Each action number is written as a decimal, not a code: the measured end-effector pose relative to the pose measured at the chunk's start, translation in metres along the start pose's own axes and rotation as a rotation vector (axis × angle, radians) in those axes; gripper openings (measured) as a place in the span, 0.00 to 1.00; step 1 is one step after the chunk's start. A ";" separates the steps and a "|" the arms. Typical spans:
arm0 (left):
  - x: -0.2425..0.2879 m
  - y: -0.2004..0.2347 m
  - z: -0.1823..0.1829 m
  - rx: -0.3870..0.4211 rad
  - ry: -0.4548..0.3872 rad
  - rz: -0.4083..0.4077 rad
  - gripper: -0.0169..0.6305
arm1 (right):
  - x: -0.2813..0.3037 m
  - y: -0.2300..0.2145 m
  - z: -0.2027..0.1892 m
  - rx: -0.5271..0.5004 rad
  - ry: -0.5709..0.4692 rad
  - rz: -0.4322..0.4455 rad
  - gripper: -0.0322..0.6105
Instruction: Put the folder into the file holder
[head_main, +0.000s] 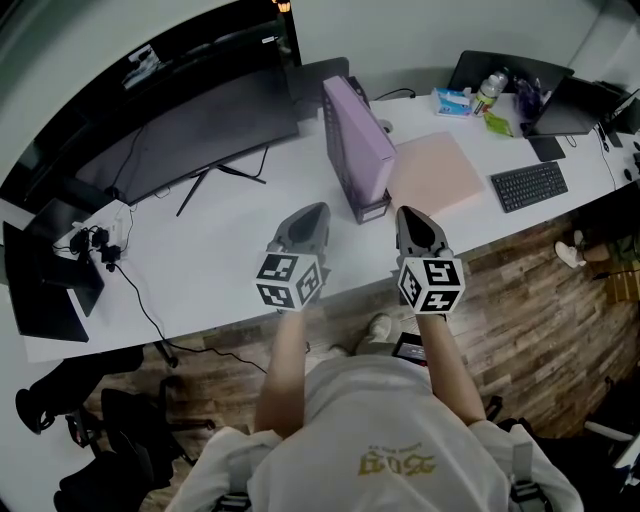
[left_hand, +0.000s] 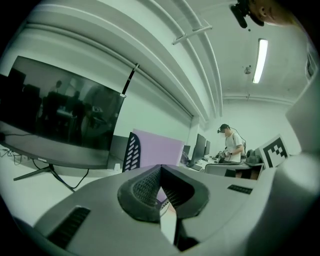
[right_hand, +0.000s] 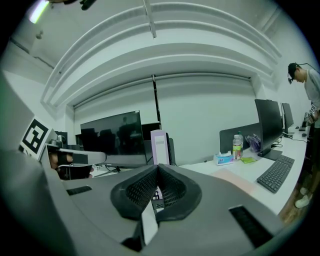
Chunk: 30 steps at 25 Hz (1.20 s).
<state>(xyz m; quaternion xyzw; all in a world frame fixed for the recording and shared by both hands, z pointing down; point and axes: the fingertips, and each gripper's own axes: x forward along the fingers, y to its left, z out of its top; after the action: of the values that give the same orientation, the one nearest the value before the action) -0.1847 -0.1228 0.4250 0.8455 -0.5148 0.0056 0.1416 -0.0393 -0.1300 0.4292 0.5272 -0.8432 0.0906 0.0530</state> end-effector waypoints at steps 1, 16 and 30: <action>0.001 -0.001 0.000 0.002 0.001 -0.001 0.05 | 0.000 -0.001 0.000 0.000 0.001 0.001 0.07; 0.007 -0.006 0.000 0.011 0.004 0.001 0.05 | 0.000 -0.005 0.005 0.033 -0.006 0.012 0.07; 0.007 0.009 0.003 -0.011 -0.009 0.021 0.05 | 0.014 -0.001 0.004 0.030 -0.001 0.032 0.07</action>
<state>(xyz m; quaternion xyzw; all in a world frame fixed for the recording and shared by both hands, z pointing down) -0.1898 -0.1333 0.4257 0.8394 -0.5241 0.0004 0.1436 -0.0443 -0.1433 0.4281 0.5146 -0.8500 0.1041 0.0434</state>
